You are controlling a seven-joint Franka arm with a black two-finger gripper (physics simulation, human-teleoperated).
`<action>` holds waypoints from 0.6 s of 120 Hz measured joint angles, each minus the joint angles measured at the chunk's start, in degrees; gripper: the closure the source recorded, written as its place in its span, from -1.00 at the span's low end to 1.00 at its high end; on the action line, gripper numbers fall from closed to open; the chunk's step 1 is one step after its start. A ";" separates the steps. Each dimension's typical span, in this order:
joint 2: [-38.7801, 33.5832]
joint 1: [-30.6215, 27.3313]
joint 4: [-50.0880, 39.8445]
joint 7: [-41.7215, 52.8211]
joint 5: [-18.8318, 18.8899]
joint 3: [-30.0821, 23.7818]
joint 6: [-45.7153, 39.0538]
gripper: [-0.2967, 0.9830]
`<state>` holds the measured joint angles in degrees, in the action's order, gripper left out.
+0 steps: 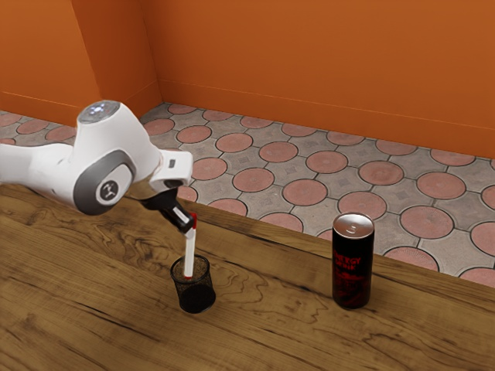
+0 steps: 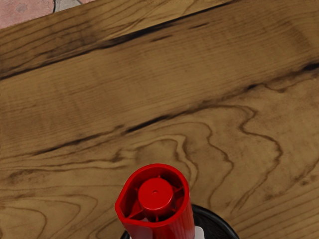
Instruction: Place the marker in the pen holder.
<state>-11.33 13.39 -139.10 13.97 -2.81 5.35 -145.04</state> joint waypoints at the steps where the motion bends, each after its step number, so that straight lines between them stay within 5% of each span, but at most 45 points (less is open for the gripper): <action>1: 0.06 0.01 0.05 0.00 0.06 0.01 -0.07 0.69; 20: 0.68 -0.01 0.88 -0.01 1.76 0.00 -1.40 0.69; 56: 0.86 0.05 1.30 1.73 2.34 -0.06 -2.36 -0.10; 72: 16.48 -1.25 32.39 2.45 1.30 0.69 9.48 -0.30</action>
<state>5.16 12.14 -106.71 16.42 -1.52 6.05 -135.56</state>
